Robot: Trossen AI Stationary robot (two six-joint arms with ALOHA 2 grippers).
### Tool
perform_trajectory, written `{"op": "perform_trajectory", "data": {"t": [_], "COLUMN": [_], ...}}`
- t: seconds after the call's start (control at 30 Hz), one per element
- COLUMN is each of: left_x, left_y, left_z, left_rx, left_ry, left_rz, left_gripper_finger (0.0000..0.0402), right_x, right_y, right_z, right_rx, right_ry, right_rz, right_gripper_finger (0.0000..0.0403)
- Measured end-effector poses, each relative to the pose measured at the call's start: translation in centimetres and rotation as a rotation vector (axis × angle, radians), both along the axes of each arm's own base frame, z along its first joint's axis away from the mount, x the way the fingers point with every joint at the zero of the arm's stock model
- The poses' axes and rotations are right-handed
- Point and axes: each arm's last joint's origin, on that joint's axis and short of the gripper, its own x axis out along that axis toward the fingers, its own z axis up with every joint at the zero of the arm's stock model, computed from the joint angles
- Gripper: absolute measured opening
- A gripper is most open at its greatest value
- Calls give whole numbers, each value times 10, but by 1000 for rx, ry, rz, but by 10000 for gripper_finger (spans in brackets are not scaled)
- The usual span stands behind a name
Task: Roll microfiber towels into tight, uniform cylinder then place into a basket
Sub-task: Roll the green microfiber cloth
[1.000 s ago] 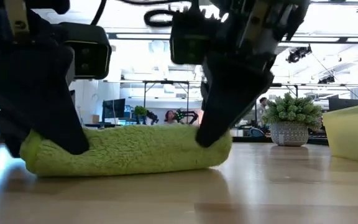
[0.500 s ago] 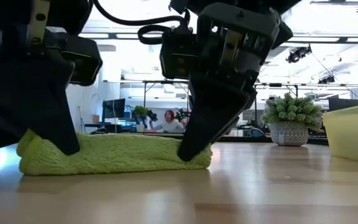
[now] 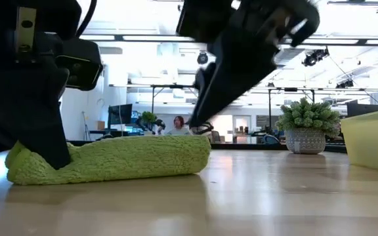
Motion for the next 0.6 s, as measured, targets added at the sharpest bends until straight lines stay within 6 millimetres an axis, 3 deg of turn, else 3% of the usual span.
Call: {"op": "perform_trajectory", "data": {"t": [0.1, 0.2, 0.37, 0.6], "left_x": [0, 0, 0, 0], "left_y": [0, 0, 0, 0], "left_z": [0, 0, -1, -1], "left_rx": [1, 7, 9, 6], "left_ry": [1, 1, 2, 1], "left_rz": [-3, -14, -17, -17], "left_gripper_finger": [17, 17, 17, 17], "right_x": [-5, -10, -14, -9], "right_y": [14, 38, 65, 67], "right_z": [15, 16, -3, -35], "right_rx": [-41, -152, -377, -427], "right_ry": [-91, -198, -271, -217], "right_rz": [122, 277, 305, 280], "right_gripper_finger": [132, 133, 133, 133]}}
